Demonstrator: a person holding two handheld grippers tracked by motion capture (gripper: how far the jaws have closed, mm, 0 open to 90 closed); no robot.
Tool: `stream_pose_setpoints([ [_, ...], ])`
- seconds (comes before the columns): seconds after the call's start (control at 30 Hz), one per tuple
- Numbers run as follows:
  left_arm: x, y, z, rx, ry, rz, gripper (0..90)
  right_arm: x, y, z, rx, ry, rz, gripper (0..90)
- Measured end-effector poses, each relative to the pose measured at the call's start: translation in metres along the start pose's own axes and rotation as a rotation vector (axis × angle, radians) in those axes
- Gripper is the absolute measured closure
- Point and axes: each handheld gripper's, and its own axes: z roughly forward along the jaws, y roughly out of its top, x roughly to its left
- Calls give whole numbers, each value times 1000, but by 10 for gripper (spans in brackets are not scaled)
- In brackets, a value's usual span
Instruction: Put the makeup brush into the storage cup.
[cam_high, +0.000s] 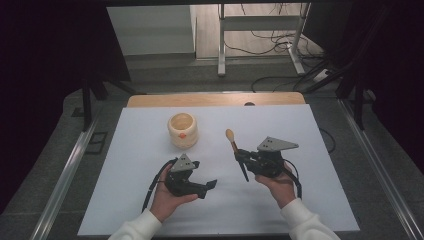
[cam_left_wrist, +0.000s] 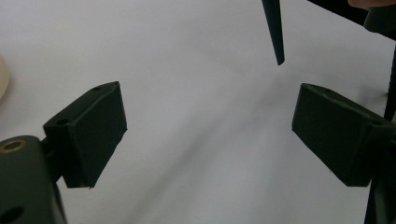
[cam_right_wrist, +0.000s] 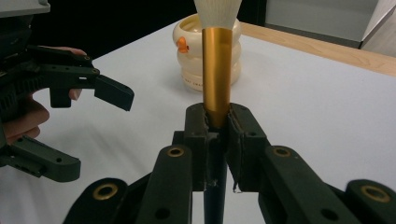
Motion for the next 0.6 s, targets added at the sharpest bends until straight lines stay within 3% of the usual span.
stream_pose_setpoints([
  [0.6,-6,6,15,-10,-37,-24,113,7,1,7,-9,11,0,793],
])
